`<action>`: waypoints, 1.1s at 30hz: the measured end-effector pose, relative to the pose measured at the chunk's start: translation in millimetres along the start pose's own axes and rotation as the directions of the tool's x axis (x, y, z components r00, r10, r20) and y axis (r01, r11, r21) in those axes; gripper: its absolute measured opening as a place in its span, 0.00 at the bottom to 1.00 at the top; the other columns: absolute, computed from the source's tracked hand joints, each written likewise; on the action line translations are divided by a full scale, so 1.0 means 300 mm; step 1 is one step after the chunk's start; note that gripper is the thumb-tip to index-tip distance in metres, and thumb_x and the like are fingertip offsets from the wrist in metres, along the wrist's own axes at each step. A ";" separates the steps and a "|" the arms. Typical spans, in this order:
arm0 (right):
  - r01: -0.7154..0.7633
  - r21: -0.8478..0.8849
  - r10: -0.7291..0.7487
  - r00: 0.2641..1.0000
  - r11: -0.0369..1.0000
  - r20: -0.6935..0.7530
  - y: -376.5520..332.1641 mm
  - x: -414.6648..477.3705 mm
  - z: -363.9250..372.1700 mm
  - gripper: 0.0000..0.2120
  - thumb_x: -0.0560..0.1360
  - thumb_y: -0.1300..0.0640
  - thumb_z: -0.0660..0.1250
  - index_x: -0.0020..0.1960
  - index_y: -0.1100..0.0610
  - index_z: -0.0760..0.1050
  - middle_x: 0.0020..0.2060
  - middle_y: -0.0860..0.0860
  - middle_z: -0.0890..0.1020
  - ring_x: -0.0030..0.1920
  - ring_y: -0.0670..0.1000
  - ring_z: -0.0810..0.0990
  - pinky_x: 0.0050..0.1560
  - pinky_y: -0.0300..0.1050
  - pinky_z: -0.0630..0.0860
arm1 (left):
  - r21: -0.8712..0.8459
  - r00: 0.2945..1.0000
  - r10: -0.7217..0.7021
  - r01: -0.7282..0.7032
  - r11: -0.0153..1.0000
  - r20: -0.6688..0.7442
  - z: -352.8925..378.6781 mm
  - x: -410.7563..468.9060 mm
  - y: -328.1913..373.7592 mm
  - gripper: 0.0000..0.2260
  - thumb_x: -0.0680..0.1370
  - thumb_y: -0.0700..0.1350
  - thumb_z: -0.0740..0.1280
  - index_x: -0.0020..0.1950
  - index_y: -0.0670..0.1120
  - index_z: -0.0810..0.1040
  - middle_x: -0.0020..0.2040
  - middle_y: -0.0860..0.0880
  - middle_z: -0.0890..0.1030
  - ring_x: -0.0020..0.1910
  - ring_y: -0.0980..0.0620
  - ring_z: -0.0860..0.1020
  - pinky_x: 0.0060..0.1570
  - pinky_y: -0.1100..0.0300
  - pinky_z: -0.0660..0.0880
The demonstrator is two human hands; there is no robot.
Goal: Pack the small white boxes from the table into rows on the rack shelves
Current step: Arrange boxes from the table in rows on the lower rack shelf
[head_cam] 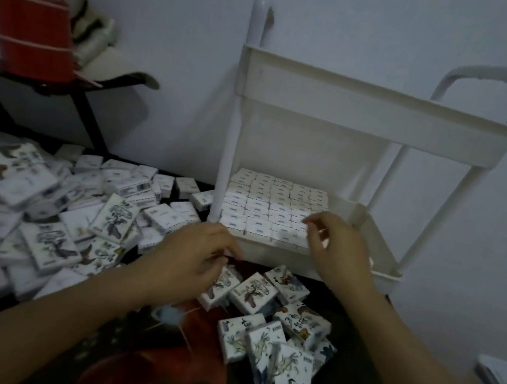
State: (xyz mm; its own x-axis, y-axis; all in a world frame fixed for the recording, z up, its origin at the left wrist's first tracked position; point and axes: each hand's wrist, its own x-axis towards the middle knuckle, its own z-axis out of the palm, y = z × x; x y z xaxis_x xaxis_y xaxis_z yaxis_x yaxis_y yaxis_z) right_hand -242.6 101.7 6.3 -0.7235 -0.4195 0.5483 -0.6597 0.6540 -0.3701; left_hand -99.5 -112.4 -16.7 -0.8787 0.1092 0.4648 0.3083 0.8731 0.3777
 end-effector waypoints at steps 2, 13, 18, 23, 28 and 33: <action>0.121 0.035 -0.124 0.988 0.992 0.097 -0.138 -0.033 0.065 0.08 0.79 0.54 0.61 0.55 0.47 0.78 0.46 0.42 0.80 0.43 0.40 0.76 0.41 0.38 0.72 | 0.056 0.994 -0.098 0.101 0.993 -0.058 -0.049 -0.042 -0.063 0.10 0.77 0.40 0.65 0.52 0.55 0.79 0.49 0.58 0.77 0.50 0.60 0.74 0.51 0.57 0.74; 0.332 -0.222 -0.174 0.832 0.917 0.526 -0.424 -0.099 0.349 0.17 0.79 0.50 0.58 0.65 0.56 0.72 0.60 0.55 0.75 0.57 0.58 0.75 0.50 0.47 0.73 | 0.496 0.970 -0.237 0.176 0.850 0.063 -0.135 0.017 -0.315 0.30 0.73 0.35 0.64 0.73 0.53 0.67 0.66 0.50 0.75 0.65 0.49 0.69 0.71 0.59 0.55; 0.228 -0.173 -0.153 0.919 0.958 0.364 -0.401 -0.105 0.324 0.10 0.78 0.52 0.59 0.53 0.55 0.76 0.48 0.52 0.80 0.47 0.55 0.79 0.39 0.43 0.69 | 0.536 0.963 -0.190 0.059 0.842 0.192 -0.155 0.078 -0.396 0.36 0.70 0.34 0.65 0.75 0.55 0.63 0.71 0.49 0.70 0.72 0.52 0.64 0.76 0.53 0.44; 0.108 -0.424 0.057 0.932 0.899 0.358 -0.382 -0.089 0.346 0.24 0.79 0.38 0.53 0.59 0.55 0.75 0.54 0.54 0.78 0.52 0.54 0.77 0.47 0.47 0.73 | 0.588 0.874 -0.280 -0.008 0.809 0.398 -0.144 0.106 -0.439 0.32 0.75 0.42 0.63 0.77 0.54 0.57 0.77 0.46 0.61 0.78 0.52 0.51 0.73 0.49 0.35; 0.057 -0.452 0.141 0.909 0.890 0.393 -0.386 -0.090 0.395 0.29 0.75 0.32 0.55 0.54 0.57 0.77 0.53 0.55 0.78 0.54 0.56 0.76 0.52 0.50 0.73 | 0.604 0.931 -0.180 -0.053 0.795 0.318 -0.150 0.112 -0.431 0.27 0.74 0.59 0.68 0.71 0.54 0.69 0.67 0.52 0.73 0.69 0.51 0.65 0.74 0.50 0.45; -0.159 -0.127 0.198 0.887 0.979 0.416 -0.368 -0.070 0.317 0.21 0.71 0.40 0.70 0.55 0.52 0.72 0.46 0.48 0.80 0.42 0.48 0.81 0.34 0.41 0.74 | 0.380 0.985 -0.078 0.013 0.925 0.155 -0.179 0.062 -0.372 0.26 0.69 0.60 0.73 0.65 0.58 0.73 0.56 0.54 0.72 0.57 0.53 0.68 0.59 0.57 0.64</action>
State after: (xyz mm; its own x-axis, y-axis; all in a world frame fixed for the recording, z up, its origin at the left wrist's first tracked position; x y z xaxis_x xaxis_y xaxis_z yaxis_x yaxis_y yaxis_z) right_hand -173.9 -21.6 -35.8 -0.8574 -0.5047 0.1010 -0.5050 0.7869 -0.3546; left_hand -130.5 -233.3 -7.2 -0.9458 0.1134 0.3043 0.1351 0.9895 0.0512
